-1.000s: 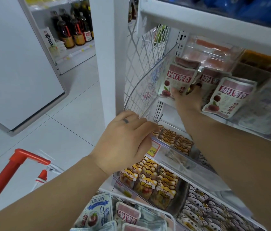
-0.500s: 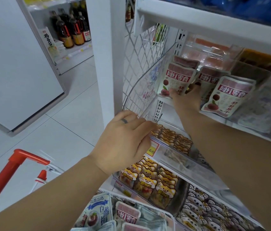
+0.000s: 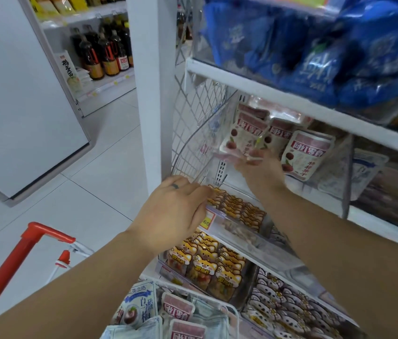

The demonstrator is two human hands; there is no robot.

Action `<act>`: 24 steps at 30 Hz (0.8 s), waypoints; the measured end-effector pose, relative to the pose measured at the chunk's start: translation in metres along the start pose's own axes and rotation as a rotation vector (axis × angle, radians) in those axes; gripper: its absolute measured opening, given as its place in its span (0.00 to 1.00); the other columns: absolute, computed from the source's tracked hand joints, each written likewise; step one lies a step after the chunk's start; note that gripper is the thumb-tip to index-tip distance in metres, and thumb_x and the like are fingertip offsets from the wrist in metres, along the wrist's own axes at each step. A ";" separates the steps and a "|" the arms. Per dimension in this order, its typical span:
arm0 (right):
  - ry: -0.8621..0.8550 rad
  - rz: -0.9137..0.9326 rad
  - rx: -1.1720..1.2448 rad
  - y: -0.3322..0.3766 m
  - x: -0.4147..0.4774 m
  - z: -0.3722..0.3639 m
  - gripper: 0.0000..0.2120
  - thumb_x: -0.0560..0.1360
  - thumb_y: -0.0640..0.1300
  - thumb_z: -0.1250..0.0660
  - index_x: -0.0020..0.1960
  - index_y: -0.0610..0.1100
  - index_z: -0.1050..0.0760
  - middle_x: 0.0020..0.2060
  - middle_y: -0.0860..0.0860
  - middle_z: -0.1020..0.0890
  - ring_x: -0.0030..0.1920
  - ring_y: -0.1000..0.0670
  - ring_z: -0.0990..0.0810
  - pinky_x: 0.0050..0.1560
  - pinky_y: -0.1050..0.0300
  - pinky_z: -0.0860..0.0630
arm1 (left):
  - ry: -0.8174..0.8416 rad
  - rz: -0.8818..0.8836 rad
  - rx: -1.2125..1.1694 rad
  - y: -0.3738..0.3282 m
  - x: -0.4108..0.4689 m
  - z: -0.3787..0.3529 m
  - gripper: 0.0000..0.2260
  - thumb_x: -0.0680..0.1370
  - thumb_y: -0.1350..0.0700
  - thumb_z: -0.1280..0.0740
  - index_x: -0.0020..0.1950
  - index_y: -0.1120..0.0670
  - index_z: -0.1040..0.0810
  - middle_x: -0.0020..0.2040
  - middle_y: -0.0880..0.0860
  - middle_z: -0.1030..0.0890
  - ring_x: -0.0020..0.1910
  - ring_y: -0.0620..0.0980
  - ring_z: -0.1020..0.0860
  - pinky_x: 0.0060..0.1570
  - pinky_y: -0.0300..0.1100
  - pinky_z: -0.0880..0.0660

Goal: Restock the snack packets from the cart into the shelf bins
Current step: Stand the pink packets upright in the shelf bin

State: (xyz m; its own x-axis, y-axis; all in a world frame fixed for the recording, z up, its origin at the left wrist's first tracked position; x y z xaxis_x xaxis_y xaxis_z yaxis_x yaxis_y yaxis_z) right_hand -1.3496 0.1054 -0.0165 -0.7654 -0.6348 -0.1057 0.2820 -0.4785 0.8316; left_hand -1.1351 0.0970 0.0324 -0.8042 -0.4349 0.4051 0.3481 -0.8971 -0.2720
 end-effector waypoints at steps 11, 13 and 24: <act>0.456 0.276 -0.561 0.014 -0.008 -0.043 0.39 0.73 0.49 0.25 0.78 0.48 0.39 0.73 0.48 0.31 0.72 0.46 0.31 0.68 0.58 0.33 | 0.092 -0.034 -0.035 -0.004 0.005 0.003 0.15 0.80 0.55 0.44 0.55 0.54 0.18 0.44 0.51 0.16 0.41 0.56 0.19 0.52 0.52 0.23; 0.534 0.338 -0.599 0.008 -0.012 -0.053 0.47 0.67 0.57 0.23 0.79 0.47 0.41 0.76 0.48 0.36 0.76 0.46 0.37 0.75 0.53 0.39 | 0.044 -0.069 -0.045 -0.006 0.001 0.005 0.14 0.80 0.56 0.43 0.55 0.54 0.18 0.44 0.51 0.16 0.41 0.56 0.19 0.51 0.52 0.23; 0.399 0.289 -0.360 0.007 0.002 -0.048 0.27 0.74 0.40 0.31 0.72 0.52 0.28 0.68 0.52 0.28 0.71 0.47 0.29 0.72 0.47 0.31 | -0.054 -0.169 -0.099 -0.007 -0.004 0.010 0.12 0.80 0.60 0.41 0.52 0.56 0.18 0.45 0.51 0.17 0.41 0.53 0.23 0.53 0.42 0.30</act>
State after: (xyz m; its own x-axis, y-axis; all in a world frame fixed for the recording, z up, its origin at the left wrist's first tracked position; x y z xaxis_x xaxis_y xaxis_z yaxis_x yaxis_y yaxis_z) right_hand -1.3213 0.0720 -0.0369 -0.3727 -0.9146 -0.1569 0.6771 -0.3836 0.6280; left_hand -1.1292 0.1040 0.0417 -0.8192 -0.2846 0.4980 0.1589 -0.9469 -0.2796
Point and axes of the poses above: each hand's wrist, its own x-axis towards the middle knuckle, its own z-axis out of the back of the hand, y = z × x, the point moved 10 cm from there along x, towards the middle knuckle
